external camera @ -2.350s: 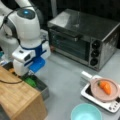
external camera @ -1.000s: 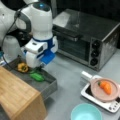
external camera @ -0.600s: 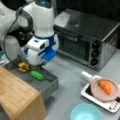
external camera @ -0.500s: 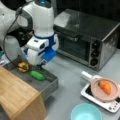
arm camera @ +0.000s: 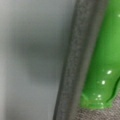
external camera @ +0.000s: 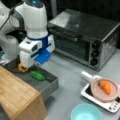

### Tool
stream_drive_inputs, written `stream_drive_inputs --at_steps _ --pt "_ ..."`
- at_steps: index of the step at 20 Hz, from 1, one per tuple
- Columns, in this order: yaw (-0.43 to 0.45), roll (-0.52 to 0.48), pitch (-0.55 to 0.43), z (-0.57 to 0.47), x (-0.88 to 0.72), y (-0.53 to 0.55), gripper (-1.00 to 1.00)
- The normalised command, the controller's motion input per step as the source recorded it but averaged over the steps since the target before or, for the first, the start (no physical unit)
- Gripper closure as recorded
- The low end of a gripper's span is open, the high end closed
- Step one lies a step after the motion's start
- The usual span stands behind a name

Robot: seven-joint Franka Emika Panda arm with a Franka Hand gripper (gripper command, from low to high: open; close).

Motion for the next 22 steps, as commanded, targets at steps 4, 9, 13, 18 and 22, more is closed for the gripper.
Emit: stream_drive_inputs --at_steps 4,9,13,18,22 --pt "0.133 0.002 0.174 0.3 0.21 -0.19 -1.0" --pt "0.098 -0.007 0.167 0.27 0.28 0.03 -1.0" --pt "0.096 0.028 0.207 0.28 0.44 0.13 -1.0" --pt "-0.005 0.132 0.268 0.26 0.62 0.2 -1.0" --pt "-0.137 0.159 0.286 0.27 0.88 0.26 -1.0"
